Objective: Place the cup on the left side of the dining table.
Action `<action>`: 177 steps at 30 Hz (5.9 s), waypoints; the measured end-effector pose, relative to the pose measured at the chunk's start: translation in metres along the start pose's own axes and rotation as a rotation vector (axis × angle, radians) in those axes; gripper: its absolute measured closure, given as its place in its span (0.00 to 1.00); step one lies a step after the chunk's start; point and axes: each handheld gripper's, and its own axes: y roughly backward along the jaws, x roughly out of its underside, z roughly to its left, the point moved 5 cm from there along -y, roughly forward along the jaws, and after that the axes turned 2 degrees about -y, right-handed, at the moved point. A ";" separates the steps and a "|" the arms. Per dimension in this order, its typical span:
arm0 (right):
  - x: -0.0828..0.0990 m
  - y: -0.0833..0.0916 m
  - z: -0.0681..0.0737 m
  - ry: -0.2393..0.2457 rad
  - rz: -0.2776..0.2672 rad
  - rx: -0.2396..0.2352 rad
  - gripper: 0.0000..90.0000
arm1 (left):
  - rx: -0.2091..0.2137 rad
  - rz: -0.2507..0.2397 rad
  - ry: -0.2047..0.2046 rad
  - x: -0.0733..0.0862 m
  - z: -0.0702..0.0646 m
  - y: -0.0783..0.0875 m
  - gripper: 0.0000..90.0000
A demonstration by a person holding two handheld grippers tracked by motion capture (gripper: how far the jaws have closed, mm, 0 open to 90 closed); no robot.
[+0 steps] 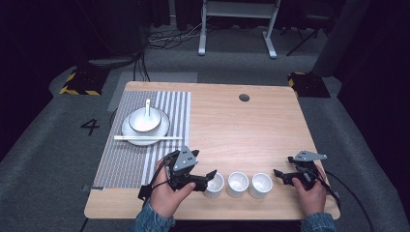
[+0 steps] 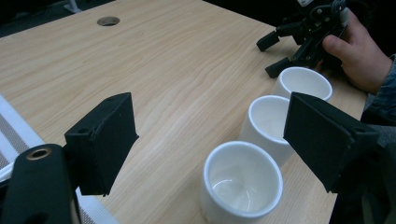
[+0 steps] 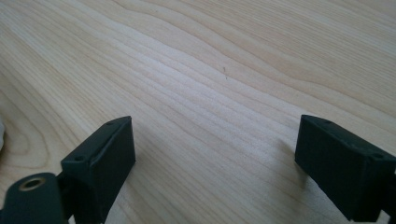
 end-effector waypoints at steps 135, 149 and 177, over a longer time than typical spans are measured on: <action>0.000 0.000 0.000 -0.003 -0.001 0.000 0.14 | -0.261 0.052 0.122 0.030 0.057 0.037 0.29; 0.000 -0.001 0.000 -0.003 -0.001 0.000 0.14 | -0.368 0.019 0.183 0.034 0.087 0.043 0.29; 0.000 -0.001 0.000 -0.001 -0.001 0.001 0.14 | -0.440 0.148 0.289 0.071 0.141 0.012 0.29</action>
